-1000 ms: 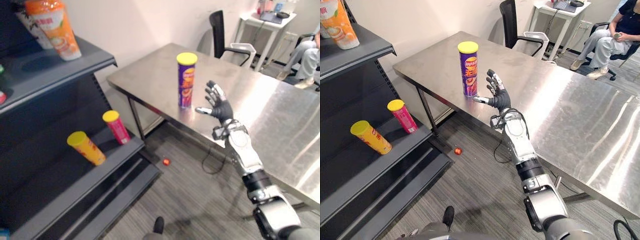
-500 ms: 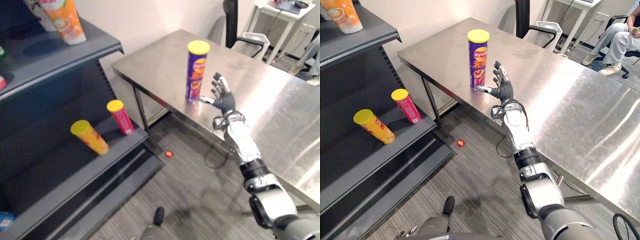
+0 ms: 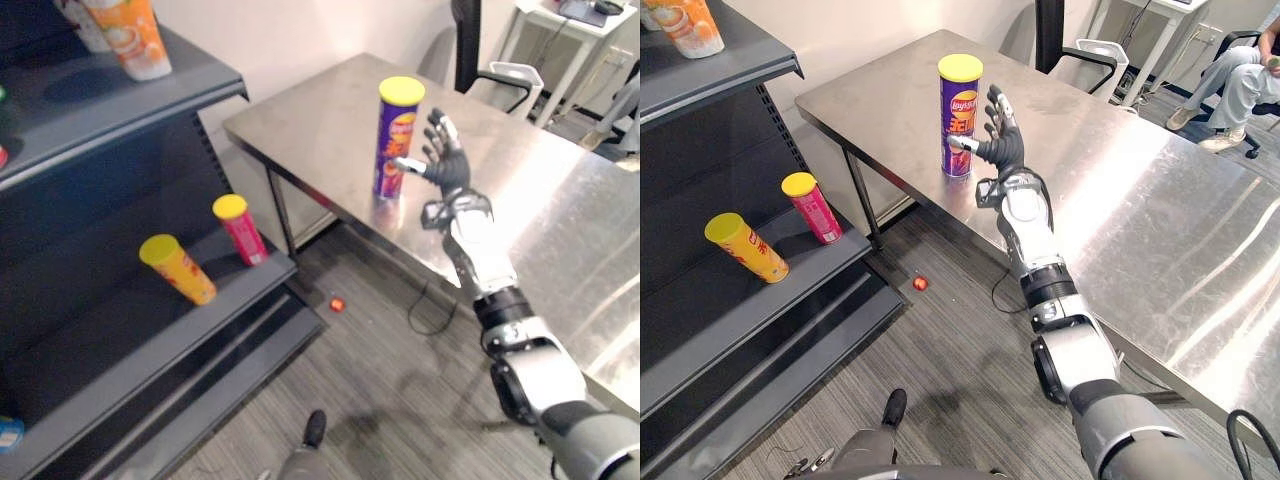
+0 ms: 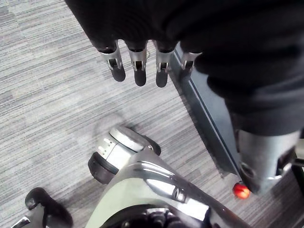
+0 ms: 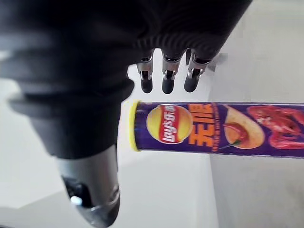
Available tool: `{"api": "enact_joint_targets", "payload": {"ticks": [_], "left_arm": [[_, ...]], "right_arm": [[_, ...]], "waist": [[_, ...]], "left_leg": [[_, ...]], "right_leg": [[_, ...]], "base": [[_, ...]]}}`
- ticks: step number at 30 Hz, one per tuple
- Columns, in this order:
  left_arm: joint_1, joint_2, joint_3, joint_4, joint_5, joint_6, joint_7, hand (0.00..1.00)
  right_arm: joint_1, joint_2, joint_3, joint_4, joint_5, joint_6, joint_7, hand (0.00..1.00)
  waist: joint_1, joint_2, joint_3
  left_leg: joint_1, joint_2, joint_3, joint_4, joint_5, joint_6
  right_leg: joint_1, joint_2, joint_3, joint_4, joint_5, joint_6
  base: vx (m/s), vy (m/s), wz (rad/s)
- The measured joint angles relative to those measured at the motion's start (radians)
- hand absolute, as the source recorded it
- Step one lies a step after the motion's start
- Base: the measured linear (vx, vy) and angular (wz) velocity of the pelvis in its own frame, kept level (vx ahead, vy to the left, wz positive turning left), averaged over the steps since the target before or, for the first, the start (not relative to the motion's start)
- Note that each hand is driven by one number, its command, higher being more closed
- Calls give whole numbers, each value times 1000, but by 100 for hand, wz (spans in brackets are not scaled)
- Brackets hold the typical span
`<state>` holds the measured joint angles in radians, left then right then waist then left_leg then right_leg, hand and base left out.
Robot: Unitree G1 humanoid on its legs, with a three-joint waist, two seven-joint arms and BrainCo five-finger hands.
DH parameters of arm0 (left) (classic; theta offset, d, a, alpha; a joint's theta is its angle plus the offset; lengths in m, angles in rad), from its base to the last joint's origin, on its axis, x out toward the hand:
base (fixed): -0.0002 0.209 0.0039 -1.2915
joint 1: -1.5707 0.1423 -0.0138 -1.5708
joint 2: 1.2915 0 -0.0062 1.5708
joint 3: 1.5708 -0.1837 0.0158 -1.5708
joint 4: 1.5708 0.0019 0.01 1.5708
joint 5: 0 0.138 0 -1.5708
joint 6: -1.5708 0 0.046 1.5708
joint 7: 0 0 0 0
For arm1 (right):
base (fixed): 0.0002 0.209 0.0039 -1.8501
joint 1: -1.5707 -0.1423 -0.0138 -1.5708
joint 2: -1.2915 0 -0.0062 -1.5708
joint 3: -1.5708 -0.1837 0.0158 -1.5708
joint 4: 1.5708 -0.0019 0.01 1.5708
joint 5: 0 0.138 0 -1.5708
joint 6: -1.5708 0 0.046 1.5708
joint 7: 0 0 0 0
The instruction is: Put the gum and the chips on the shelf.
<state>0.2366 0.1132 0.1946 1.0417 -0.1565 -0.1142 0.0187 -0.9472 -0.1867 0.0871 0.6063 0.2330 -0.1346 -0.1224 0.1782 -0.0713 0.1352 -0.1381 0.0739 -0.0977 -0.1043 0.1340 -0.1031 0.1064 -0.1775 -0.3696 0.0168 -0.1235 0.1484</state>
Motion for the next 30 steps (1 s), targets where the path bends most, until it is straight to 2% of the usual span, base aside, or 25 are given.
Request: {"api": "enact_joint_targets", "payload": {"ticks": [2,7,20,30], "left_arm": [[-4,1,-1,-7,0,0,1,0],[-6,3,-13,-7,-37,-2,6,0],[-22,9,-32,-9,-38,-7,10,0],[-31,20,-43,-9,-39,-8,15,0]], "right_arm": [[-31,-21,-1,3,0,0,-1,0],[-77,-31,-5,41,-36,1,-5,0],[-139,-32,-80,95,-36,3,-43,0],[-164,-33,-122,166,-35,4,-63,0]], "waist": [[15,0,0],[25,-1,0],[49,-10,1],[50,-29,10]], "left_leg": [[-19,16,-5,0,7,-8],[-38,34,-26,0,18,-20],[-84,36,-55,6,29,-25],[-94,37,-64,3,32,-24]], "right_leg": [[-16,17,0,0,0,0],[-25,40,-12,0,-3,-6],[-46,51,-36,-6,-5,-8],[-59,50,-38,3,-7,-11]], "base": [[-51,-43,3],[-17,-31,7],[12,-7,7],[-3,1,0]]}}
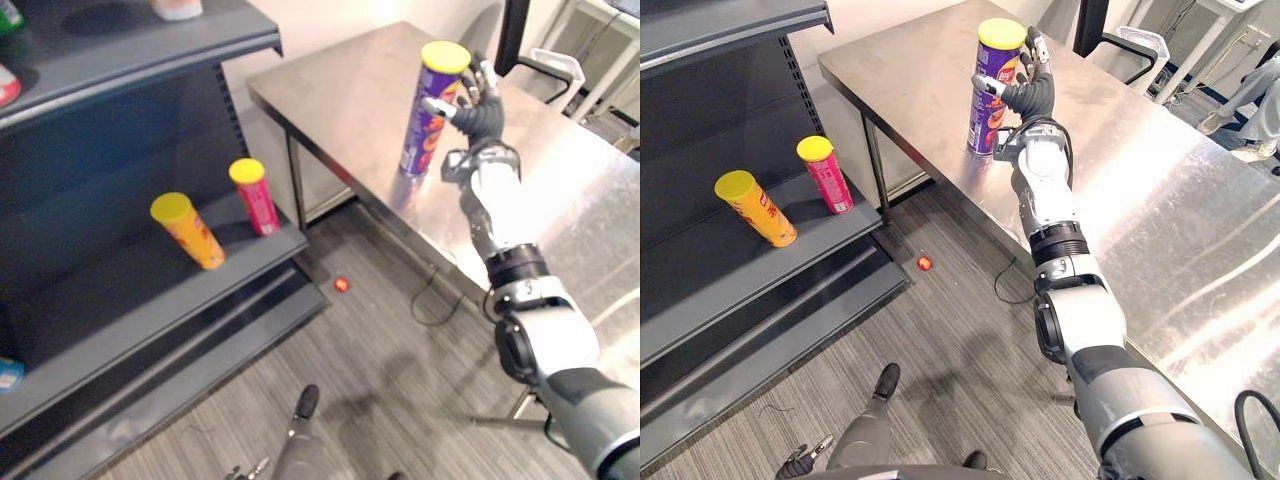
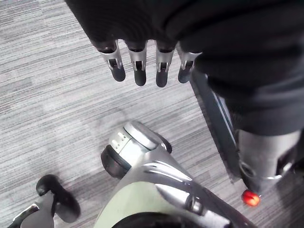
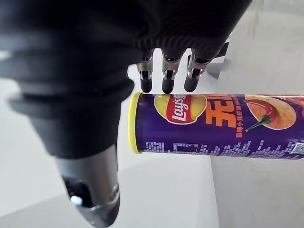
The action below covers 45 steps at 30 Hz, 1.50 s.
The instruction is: Put the gum and the chips on the shelf.
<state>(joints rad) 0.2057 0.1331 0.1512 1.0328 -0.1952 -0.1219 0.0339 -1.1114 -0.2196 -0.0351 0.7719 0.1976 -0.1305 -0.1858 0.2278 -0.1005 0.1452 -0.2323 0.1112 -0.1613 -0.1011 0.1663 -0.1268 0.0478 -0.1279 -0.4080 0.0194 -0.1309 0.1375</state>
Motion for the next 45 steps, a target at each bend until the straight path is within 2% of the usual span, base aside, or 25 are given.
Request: {"api": "enact_joint_targets", "payload": {"ticks": [3,8,11,22,26,40,45], "left_arm": [[-6,4,-8,0,-5,0,0,0],[-16,11,-28,-2,-39,-1,1,0],[-18,15,-29,-8,-39,-2,1,0],[-44,20,-38,-12,-40,-7,1,0],[-55,23,-40,-18,-76,-10,1,0],[-71,22,-49,-39,-97,-32,1,0],[-87,19,-49,-41,-104,-33,2,0]], "right_arm": [[0,-3,-14,12,0,-1,-4,0],[-1,-18,-38,46,0,1,-7,0],[-1,-29,-39,69,0,2,-9,0],[-65,-58,-74,115,1,2,-14,0],[-67,-58,-75,153,2,12,-16,0],[-133,-97,-87,189,8,17,-24,0],[-173,-140,-116,230,9,18,-26,0]], "waist": [[2,-1,1],[23,-5,6],[23,-14,17],[27,-15,70],[27,-13,82],[37,0,126],[54,2,141]], "left_leg": [[-14,1,-10,2,3,0],[-29,-1,-15,3,9,0],[-30,-4,-21,4,9,0],[-49,-11,-36,4,13,0],[-51,-11,-36,4,13,0],[-75,-15,-49,5,14,1],[-98,-21,-75,5,17,0]], "right_leg": [[-11,1,-6,3,0,0],[-27,0,-11,12,-3,-4],[-26,-3,-21,24,-14,-5],[-61,-16,-27,77,-41,-4],[-63,-17,-27,81,-43,-6],[-82,-18,-38,91,-55,-1],[-96,-20,-63,105,-68,-3]], "base": [[-4,9,6],[7,6,3],[11,7,9],[3,7,3],[0,0,0],[8,8,3],[25,11,14]]}}
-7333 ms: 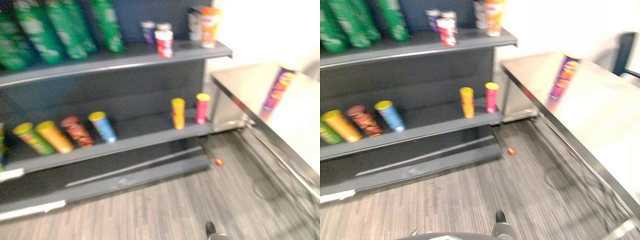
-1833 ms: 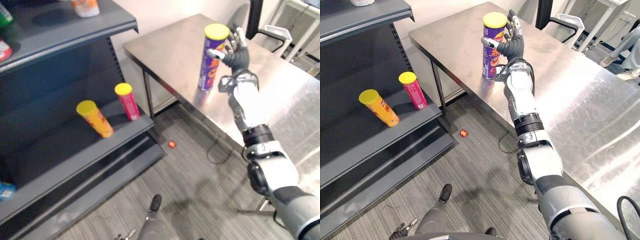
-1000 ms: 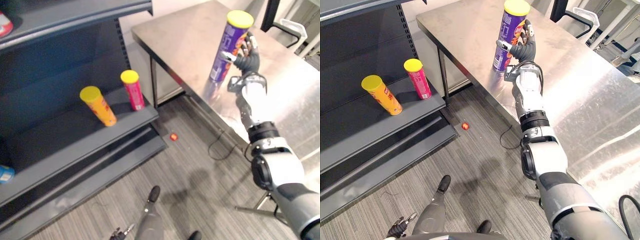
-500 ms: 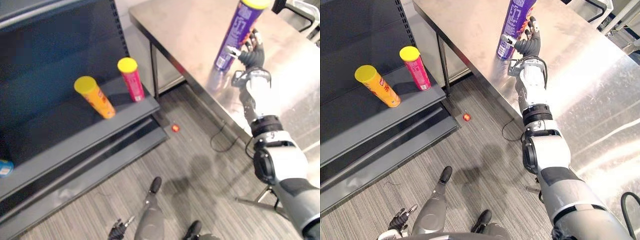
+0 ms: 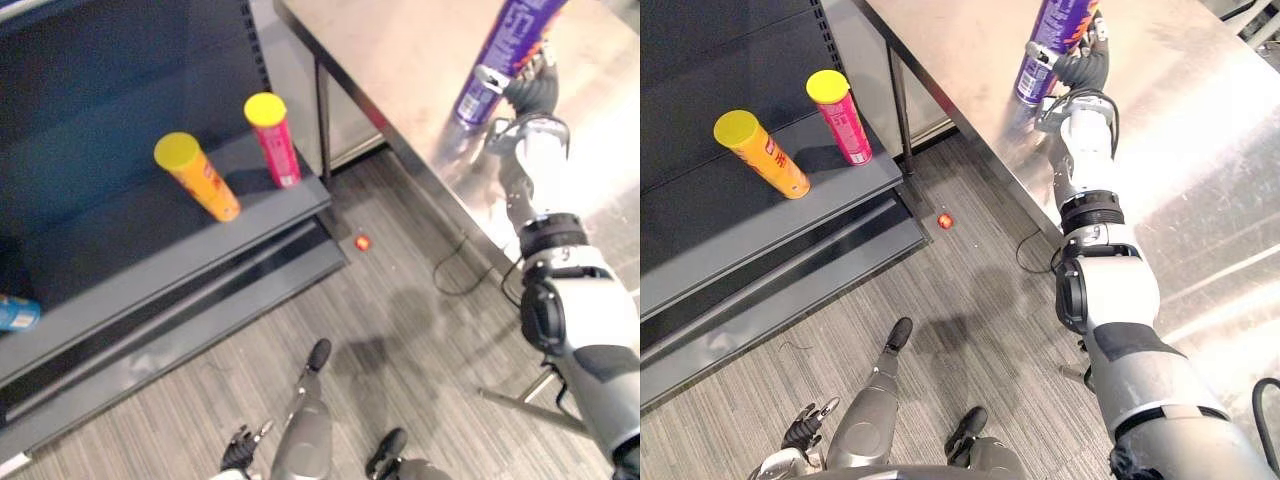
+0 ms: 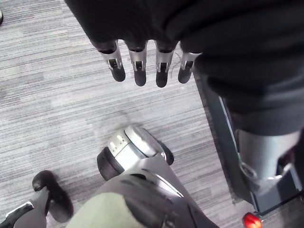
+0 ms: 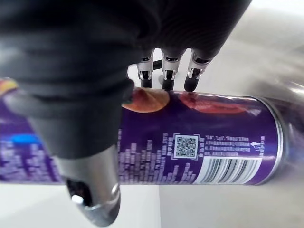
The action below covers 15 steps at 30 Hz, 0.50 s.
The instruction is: Put the gum and the chips on the shelf.
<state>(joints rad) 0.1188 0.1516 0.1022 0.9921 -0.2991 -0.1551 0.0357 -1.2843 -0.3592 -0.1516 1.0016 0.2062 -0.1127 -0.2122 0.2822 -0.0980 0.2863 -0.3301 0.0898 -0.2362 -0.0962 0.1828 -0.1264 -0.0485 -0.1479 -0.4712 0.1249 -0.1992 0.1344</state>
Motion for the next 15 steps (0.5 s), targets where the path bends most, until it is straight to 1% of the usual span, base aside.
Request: {"api": "enact_joint_targets", "payload": {"ticks": [2,3,5,10,15], "left_arm": [[0,-1,0,-1,-4,-1,0,0],[-1,-1,0,-1,-5,-3,0,0],[0,-2,-1,-4,-6,-8,0,0],[-8,-5,-4,-8,-11,-10,0,0],[-8,-5,-8,-8,-11,-9,0,0]], "right_arm": [[-10,-6,0,2,0,0,0,0],[-13,-13,0,2,0,0,0,100],[-18,-24,-1,2,1,0,-2,100],[-38,-25,-18,-3,0,-1,-24,100],[-38,-14,-11,-8,1,-1,-24,100]], "waist": [[4,0,2],[4,0,2],[4,0,2],[25,0,14],[28,0,14]], "left_leg": [[-3,-6,-4,0,0,0],[-6,-9,-14,0,0,0],[-14,-10,-23,0,0,0],[-17,-14,-26,1,0,1],[-18,-14,-26,1,0,1]], "right_leg": [[1,-5,-5,0,-4,1],[2,-9,-14,0,-7,3],[1,-9,-21,0,-7,3],[1,-12,-23,-2,-7,3],[1,-12,-24,-2,-7,3]], "base": [[54,20,14],[54,17,17],[46,12,18],[19,24,4],[-7,35,0]]}}
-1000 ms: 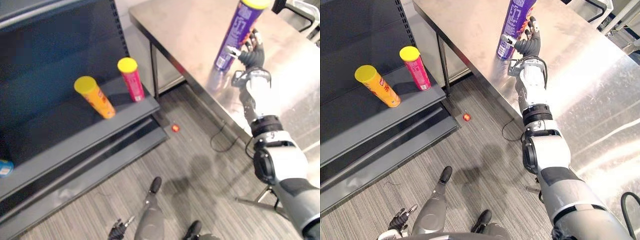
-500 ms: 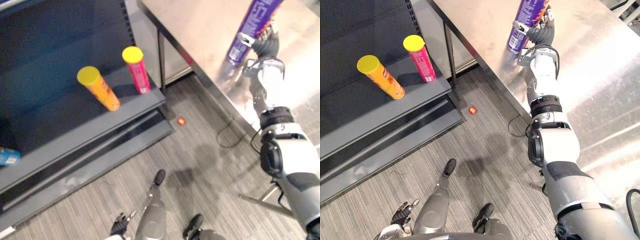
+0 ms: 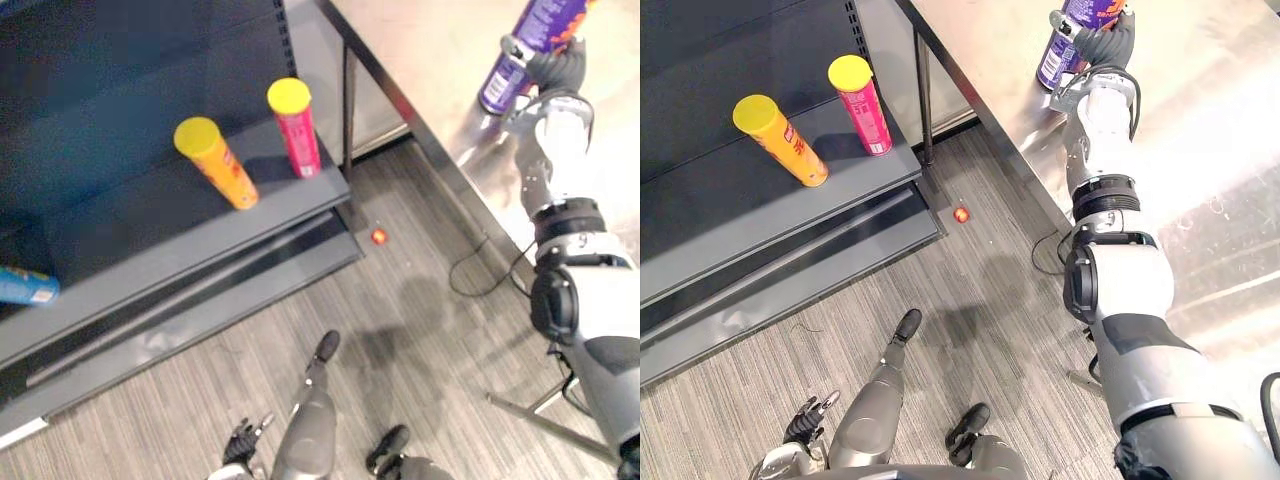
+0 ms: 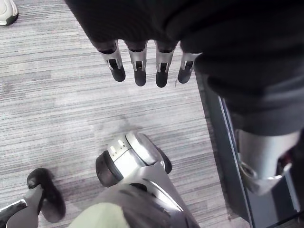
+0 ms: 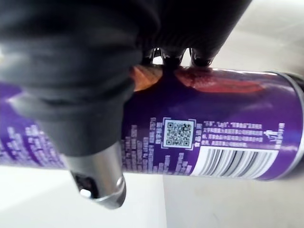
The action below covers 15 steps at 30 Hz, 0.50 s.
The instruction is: Put the gum and the chips on the shelf.
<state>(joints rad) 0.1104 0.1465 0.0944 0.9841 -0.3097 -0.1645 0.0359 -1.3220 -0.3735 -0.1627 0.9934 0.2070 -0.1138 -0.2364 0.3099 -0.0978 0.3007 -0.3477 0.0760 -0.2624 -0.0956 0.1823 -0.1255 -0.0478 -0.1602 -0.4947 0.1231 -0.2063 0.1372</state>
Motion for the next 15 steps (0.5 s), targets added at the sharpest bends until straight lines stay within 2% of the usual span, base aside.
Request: {"api": "enact_joint_targets", "payload": {"ticks": [4,7,14,15], "left_arm": [[-3,0,1,0,0,0,0,0],[-4,-1,3,0,0,1,0,0],[-4,-15,32,1,3,3,-3,0],[-3,-17,41,1,8,3,-4,0]], "right_arm": [[1,14,15,-18,0,0,1,100],[32,35,25,-94,1,0,2,100],[190,39,80,-355,-1,-2,9,100],[246,40,96,-450,-1,-5,21,100]], "waist": [[2,1,13],[-1,2,16],[-9,2,16],[-17,2,15]], "left_leg": [[-2,-2,6,32,-13,5],[-4,1,12,47,-19,8],[20,11,55,47,-20,9],[27,13,61,45,-20,10]], "right_leg": [[5,-2,8,2,0,0],[6,0,17,2,0,0],[0,-4,61,18,0,0],[1,-5,68,19,1,0]], "base": [[-13,35,-6],[-31,31,-10],[-29,35,-16],[-28,24,-16]]}}
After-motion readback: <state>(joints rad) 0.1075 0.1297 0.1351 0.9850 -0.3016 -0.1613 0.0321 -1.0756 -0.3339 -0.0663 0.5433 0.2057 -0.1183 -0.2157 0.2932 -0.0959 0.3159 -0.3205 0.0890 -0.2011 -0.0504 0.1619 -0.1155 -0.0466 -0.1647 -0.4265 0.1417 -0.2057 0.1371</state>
